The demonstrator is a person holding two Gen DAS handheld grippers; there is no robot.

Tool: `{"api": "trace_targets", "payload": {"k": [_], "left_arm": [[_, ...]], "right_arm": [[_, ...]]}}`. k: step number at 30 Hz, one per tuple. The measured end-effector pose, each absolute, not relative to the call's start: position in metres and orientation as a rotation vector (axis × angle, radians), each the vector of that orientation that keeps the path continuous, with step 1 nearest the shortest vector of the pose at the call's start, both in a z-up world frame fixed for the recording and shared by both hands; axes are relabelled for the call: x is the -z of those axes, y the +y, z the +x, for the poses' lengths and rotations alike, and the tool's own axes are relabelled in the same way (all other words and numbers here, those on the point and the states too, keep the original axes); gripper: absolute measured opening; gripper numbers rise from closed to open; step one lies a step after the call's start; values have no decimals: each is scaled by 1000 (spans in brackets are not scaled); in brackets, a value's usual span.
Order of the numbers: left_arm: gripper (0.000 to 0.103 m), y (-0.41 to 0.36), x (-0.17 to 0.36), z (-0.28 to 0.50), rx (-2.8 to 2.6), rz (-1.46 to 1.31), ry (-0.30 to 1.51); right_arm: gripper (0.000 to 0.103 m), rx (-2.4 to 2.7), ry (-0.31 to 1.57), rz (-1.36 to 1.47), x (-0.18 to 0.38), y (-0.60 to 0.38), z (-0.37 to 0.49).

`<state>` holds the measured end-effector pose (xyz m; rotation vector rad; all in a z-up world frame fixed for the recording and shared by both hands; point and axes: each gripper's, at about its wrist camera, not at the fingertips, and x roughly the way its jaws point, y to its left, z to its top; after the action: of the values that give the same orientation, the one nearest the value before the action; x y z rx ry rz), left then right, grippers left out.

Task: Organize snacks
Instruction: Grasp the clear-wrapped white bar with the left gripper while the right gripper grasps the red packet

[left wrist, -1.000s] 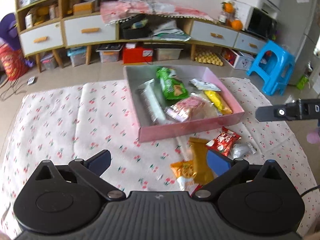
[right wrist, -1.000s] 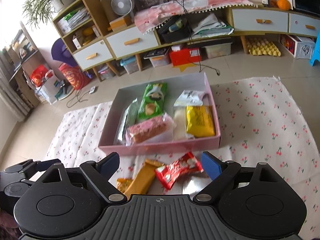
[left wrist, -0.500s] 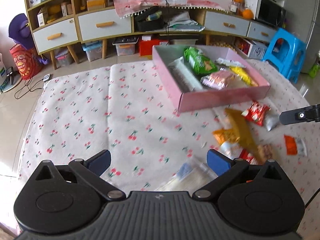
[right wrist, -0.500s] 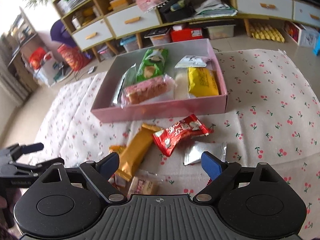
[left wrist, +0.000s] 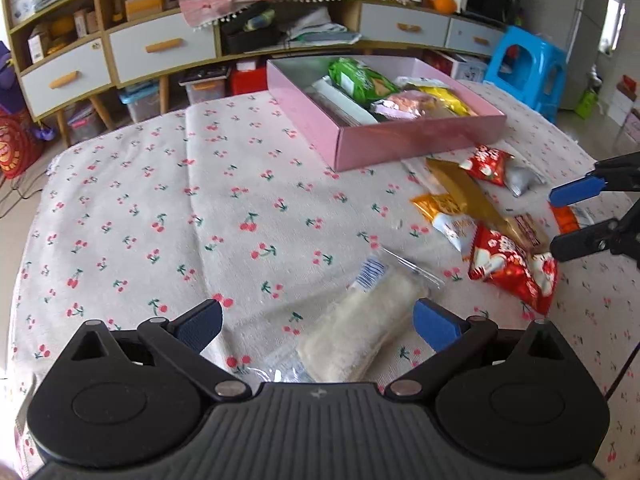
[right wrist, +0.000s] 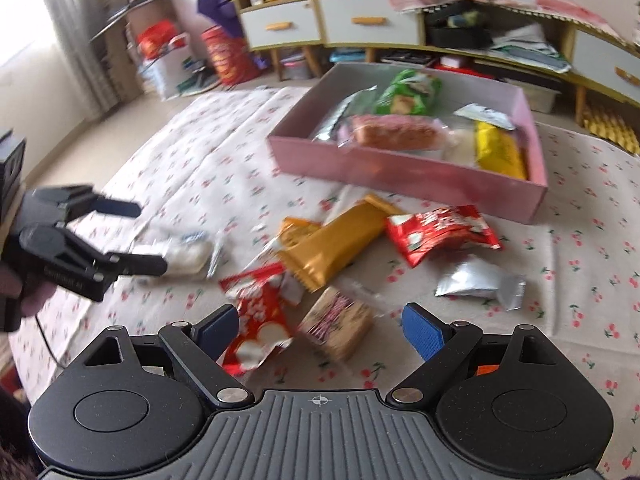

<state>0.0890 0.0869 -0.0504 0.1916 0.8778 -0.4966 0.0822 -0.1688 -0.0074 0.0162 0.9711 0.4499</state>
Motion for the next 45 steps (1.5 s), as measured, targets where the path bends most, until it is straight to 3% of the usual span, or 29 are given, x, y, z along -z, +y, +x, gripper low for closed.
{"api": "trace_targets", "payload": {"k": [19,30,32,36,41,45], "left_arm": [[94,77,63,84,528,297,921],[78,73,60,84,541,288,926],[75,72,60,84,545,287,933],[69,70,59,84,555,288,943],[59,68,57,85,557,291,951],[53,66,56,84,554,303,947]], "right_arm": [[91,-563,937,-111,19,-125,69],[87,-584,906,-105,15,-118,72],[80,-590,913,-118,17,-116,72],[76,-585,917,-144,19,-112,69],[48,-561,946,-159,23,-110,72],[38,-536,954,-171,27,-111,75]]}}
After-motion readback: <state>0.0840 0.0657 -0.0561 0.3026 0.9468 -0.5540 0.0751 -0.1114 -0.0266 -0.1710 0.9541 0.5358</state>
